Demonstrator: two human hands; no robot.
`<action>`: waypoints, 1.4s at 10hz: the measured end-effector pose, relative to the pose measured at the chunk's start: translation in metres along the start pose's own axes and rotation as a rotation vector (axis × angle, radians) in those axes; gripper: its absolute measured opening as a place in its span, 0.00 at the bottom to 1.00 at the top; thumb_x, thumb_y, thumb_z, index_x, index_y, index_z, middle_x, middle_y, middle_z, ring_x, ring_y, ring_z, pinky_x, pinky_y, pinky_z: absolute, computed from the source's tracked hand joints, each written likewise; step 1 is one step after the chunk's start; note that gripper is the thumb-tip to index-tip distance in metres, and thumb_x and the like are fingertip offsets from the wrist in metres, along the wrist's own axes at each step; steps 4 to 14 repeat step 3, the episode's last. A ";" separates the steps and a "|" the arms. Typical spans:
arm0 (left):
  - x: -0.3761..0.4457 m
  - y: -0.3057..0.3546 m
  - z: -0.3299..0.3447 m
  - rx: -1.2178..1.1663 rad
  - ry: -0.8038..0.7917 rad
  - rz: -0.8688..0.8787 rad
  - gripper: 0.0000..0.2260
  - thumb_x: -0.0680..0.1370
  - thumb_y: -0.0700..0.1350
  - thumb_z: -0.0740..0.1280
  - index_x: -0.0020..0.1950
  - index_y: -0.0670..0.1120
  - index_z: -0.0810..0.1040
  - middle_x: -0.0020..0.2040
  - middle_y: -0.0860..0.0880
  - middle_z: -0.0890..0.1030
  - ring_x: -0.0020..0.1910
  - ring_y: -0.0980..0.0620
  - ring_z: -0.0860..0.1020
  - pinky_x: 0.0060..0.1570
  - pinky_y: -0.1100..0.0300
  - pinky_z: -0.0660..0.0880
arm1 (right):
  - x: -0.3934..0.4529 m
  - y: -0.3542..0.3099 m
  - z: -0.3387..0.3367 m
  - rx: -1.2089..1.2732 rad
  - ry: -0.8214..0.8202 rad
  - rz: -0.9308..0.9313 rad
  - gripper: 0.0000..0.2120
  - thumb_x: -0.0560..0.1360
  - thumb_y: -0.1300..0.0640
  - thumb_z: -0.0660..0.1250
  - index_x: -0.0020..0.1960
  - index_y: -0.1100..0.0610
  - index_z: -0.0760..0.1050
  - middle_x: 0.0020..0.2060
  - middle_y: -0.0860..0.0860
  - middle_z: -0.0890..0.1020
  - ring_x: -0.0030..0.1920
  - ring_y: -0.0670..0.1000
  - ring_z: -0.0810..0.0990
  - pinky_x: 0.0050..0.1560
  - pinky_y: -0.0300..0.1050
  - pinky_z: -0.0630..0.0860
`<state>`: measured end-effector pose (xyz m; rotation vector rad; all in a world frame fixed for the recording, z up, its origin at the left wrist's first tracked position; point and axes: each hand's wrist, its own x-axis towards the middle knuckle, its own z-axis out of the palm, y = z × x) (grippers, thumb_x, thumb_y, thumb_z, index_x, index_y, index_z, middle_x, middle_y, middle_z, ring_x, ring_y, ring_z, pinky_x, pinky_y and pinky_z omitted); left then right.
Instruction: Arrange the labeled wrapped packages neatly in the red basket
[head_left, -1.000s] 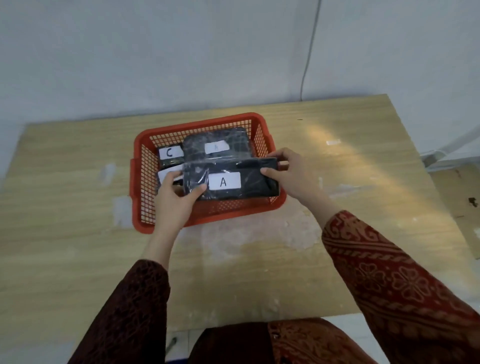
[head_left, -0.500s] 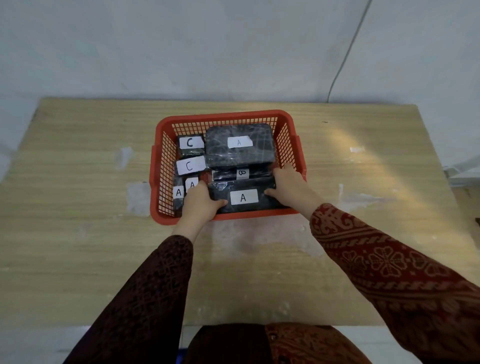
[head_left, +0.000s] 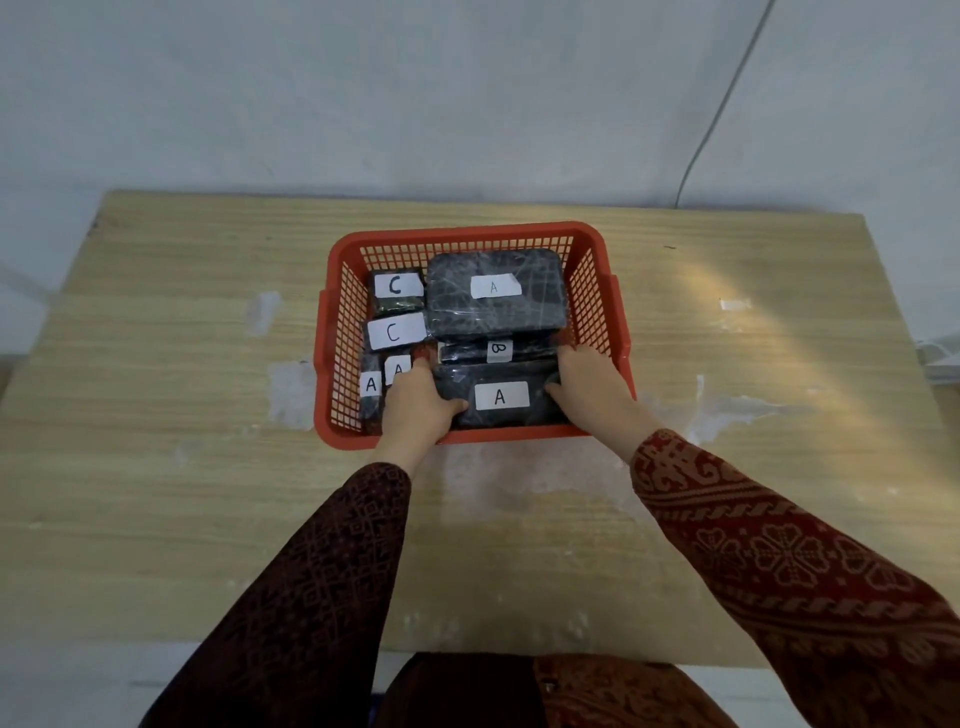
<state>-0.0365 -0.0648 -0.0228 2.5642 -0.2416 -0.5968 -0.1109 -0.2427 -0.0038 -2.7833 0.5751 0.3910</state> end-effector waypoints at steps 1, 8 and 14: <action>-0.003 0.001 0.000 0.050 -0.001 0.020 0.22 0.72 0.47 0.73 0.61 0.40 0.72 0.54 0.41 0.80 0.53 0.41 0.78 0.45 0.54 0.75 | -0.006 0.000 0.003 -0.036 -0.068 -0.012 0.20 0.77 0.50 0.63 0.59 0.66 0.72 0.58 0.65 0.76 0.58 0.64 0.74 0.56 0.54 0.73; -0.020 0.009 -0.019 0.264 0.170 0.189 0.11 0.77 0.46 0.64 0.56 0.41 0.75 0.51 0.41 0.80 0.50 0.40 0.78 0.41 0.53 0.72 | -0.022 -0.002 -0.006 0.040 0.023 -0.154 0.21 0.77 0.49 0.62 0.65 0.61 0.71 0.63 0.60 0.74 0.62 0.61 0.72 0.61 0.54 0.72; -0.020 0.009 -0.019 0.264 0.170 0.189 0.11 0.77 0.46 0.64 0.56 0.41 0.75 0.51 0.41 0.80 0.50 0.40 0.78 0.41 0.53 0.72 | -0.022 -0.002 -0.006 0.040 0.023 -0.154 0.21 0.77 0.49 0.62 0.65 0.61 0.71 0.63 0.60 0.74 0.62 0.61 0.72 0.61 0.54 0.72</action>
